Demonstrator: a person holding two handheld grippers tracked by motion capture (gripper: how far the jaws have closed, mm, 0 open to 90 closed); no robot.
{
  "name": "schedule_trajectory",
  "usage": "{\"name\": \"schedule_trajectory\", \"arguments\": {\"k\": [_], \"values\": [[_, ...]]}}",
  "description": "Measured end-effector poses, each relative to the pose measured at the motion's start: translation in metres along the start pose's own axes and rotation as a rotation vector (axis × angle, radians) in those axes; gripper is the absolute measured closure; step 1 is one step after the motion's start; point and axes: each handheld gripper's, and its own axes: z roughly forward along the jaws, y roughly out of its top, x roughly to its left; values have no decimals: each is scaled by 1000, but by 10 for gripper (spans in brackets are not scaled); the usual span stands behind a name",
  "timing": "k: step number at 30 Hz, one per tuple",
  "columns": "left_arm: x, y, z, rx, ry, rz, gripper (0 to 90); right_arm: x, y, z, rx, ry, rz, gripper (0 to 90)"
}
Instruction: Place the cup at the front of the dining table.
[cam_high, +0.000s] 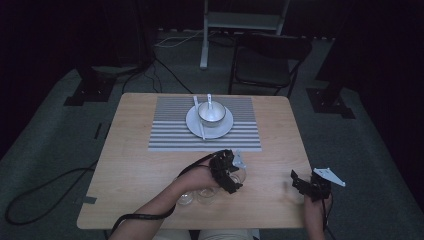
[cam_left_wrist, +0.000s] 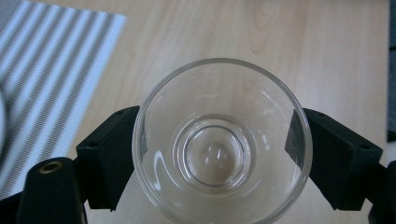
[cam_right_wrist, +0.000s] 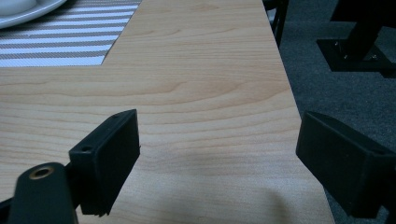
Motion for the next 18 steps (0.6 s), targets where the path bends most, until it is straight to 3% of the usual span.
{"name": "schedule_trajectory", "arguments": {"k": [8,18], "values": [[20,1,-2,-11,28,-43,185,0,0,0,-3,3,0,131],[47,-22,-11,-12,102,-136,185,-1,0,0,-3,3,1,131]]}}
